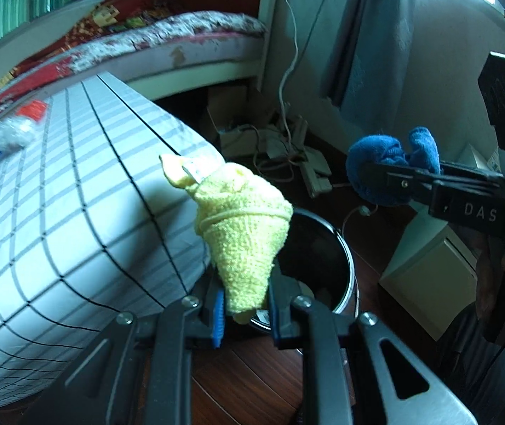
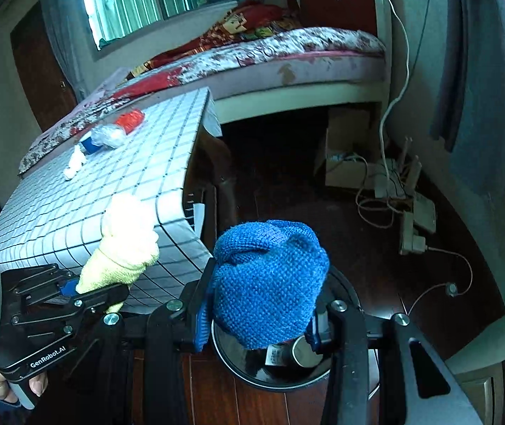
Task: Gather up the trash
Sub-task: 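Carry yellow and blue cloths over the black bin and open both grippers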
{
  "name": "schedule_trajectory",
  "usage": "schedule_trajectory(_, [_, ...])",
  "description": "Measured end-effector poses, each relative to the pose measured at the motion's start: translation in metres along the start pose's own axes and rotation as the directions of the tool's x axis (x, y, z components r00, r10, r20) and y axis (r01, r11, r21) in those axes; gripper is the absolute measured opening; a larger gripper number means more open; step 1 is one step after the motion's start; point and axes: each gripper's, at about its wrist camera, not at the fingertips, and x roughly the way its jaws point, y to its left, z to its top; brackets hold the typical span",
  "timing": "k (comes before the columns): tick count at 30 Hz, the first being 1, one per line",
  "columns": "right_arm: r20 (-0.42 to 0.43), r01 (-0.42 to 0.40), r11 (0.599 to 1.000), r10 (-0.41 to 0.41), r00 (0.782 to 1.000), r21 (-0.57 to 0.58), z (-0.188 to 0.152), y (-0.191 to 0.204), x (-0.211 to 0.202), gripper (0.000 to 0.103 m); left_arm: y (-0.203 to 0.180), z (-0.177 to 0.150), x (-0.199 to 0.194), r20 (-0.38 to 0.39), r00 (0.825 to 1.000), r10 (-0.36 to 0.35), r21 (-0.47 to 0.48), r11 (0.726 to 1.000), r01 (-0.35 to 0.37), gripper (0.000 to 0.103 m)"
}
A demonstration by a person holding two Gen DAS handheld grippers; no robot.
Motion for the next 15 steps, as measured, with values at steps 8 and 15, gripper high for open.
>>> schedule_trajectory(8, [-0.077,0.012,1.0,-0.013,0.997,-0.019,-0.016,-0.02,0.027,0.043,-0.014,-0.006,0.038,-0.09,0.995,-0.051,0.01,0.999,0.052,0.02])
schedule_trajectory(15, [-0.159,0.008,0.999,-0.014,0.987,-0.037,-0.027,-0.039,0.061,0.043,-0.023,-0.008,0.069,-0.16,0.984,-0.078,0.017,0.997,0.082,0.02])
